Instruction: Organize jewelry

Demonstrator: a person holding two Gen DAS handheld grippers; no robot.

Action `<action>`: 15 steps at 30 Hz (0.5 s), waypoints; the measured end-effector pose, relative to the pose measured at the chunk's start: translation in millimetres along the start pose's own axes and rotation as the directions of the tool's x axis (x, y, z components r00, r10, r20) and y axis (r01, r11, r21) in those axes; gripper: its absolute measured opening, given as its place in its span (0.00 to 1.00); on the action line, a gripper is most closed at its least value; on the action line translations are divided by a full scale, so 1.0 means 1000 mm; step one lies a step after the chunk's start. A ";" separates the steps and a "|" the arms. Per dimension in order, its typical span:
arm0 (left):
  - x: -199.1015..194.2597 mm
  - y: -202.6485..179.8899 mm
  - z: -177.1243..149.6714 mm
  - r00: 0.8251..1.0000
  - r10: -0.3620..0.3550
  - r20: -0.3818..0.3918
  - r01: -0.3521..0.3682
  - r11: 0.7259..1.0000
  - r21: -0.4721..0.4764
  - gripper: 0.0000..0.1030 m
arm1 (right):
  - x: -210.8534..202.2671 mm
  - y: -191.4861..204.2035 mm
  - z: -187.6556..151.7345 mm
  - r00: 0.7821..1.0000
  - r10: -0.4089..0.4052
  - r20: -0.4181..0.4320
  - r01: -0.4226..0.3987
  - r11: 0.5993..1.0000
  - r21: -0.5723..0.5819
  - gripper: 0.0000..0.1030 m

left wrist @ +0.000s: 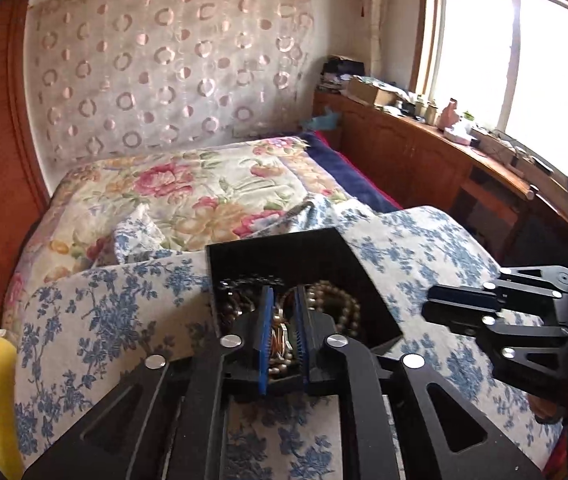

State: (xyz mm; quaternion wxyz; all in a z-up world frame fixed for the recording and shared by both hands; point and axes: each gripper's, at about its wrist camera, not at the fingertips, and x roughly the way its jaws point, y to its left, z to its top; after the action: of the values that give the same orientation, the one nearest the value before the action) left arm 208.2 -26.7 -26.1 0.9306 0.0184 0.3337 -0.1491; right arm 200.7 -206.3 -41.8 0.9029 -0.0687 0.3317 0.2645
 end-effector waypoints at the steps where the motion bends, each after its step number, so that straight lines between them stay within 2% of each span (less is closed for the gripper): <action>1: -0.002 0.001 -0.001 1.000 0.006 0.006 -0.006 1.000 0.000 0.22 | -0.001 0.000 0.000 1.000 0.000 0.003 0.000 1.000 0.002 0.13; 3: -0.006 0.002 -0.003 1.000 0.017 0.013 -0.017 1.000 0.002 0.29 | -0.003 -0.001 -0.002 1.000 -0.004 0.008 0.004 1.000 0.007 0.13; 5: -0.011 0.002 -0.007 0.999 0.037 0.013 -0.037 0.999 -0.002 0.32 | -0.006 0.000 -0.004 1.000 -0.019 0.014 0.019 1.000 0.011 0.14; 7: -0.018 0.002 -0.012 0.998 0.052 0.025 -0.052 0.999 -0.005 0.50 | -0.011 0.002 -0.007 0.999 -0.038 0.031 0.038 0.999 0.017 0.22; 8: -0.024 0.002 -0.016 0.997 0.064 0.036 -0.063 0.998 -0.007 0.53 | -0.014 0.003 -0.009 0.998 -0.044 0.039 0.043 0.999 0.022 0.28; 11: -0.035 -0.001 -0.025 0.994 0.095 0.045 -0.095 0.995 -0.002 0.68 | -0.027 0.008 -0.015 0.996 -0.064 0.069 0.060 0.997 0.046 0.37; 15: -0.056 -0.003 -0.038 0.990 0.121 0.070 -0.120 0.993 -0.017 0.85 | -0.041 0.016 -0.023 0.990 -0.095 0.104 0.089 0.994 0.066 0.55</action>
State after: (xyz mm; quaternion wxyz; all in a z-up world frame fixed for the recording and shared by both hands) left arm 142.8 -9.3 -20.9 0.9493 0.0274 0.2997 -0.0909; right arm 153.2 -217.7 -32.2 0.9324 -0.0422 0.2870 0.2156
